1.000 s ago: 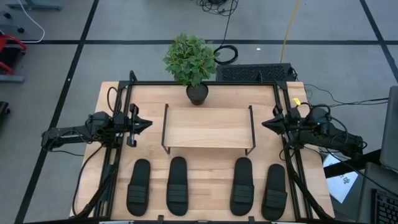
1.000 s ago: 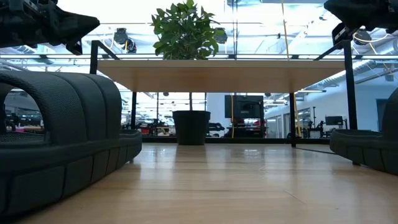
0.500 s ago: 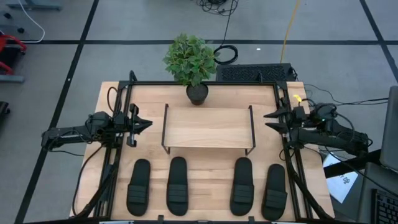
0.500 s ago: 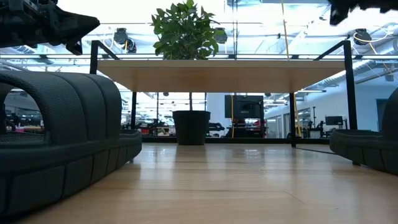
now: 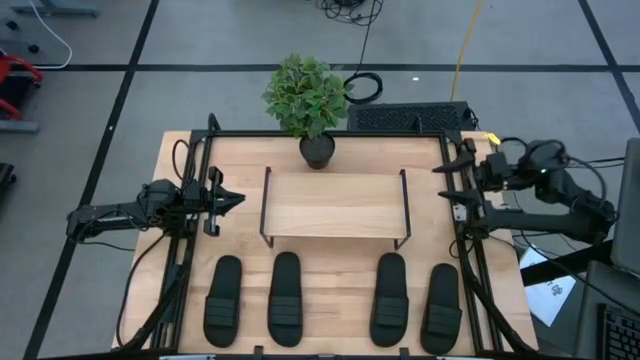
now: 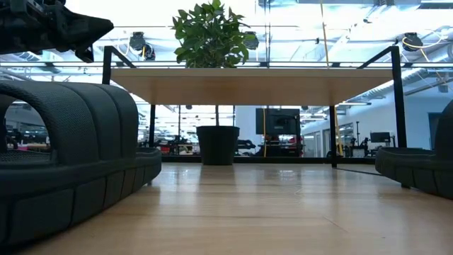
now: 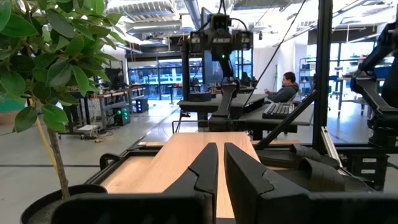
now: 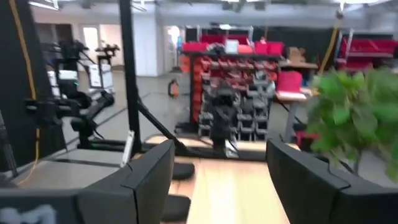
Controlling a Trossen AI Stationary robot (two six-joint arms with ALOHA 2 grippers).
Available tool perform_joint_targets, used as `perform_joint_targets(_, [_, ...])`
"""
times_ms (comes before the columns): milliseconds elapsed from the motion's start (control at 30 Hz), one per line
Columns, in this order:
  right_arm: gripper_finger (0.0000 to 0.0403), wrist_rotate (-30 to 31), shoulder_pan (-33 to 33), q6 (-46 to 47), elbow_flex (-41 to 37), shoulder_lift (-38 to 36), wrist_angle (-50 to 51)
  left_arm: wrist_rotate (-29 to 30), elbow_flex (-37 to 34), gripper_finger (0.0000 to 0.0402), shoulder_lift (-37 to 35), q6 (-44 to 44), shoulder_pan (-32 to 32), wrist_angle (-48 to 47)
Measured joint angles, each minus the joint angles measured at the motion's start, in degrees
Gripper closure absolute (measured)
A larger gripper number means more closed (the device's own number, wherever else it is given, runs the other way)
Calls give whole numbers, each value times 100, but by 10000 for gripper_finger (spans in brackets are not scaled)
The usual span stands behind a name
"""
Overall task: Pick and place slides into the shelf
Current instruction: Put the black slides under the shelf
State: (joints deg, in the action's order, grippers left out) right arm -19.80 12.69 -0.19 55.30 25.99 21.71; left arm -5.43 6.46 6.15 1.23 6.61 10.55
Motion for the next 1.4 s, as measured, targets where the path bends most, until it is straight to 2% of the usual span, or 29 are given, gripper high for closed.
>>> perform_joint_targets(67, [156, -86, -67, -78, 219, 68, -1, 0, 0, 371, 0, 0, -2, 0])
perform_joint_targets(200, [156, -712, -126, -44, 485, 69, 344, 0, 0, 371, 0, 0, -1, 0])
perform_joint_targets(367, [156, -1263, -125, 1085, 550, 74, 1036, 0, 0, 371, 0, -2, -2, 0])
perform_joint_targets(500, [156, -1641, -125, 1646, 550, 112, 2135, 0, 0, 371, 0, 0, 0, 0])
perform_joint_targets(667, [156, -1628, -122, 1794, 550, 110, 3433, 0, 0, 371, 0, 0, -1, 0])
perform_joint_targets(867, [156, -1243, -122, 2611, 322, 99, 4379, 0, 0, 371, 0, -2, 0, 0])
perform_joint_targets(1267, [156, -1192, -122, 3270, -870, 97, 4315, 0, 0, 371, 0, 0, -1, 0])
perform_joint_targets(1400, [156, -1726, -122, 3607, -1443, 103, 4287, 1, 0, 371, 0, -1, -1, 0])
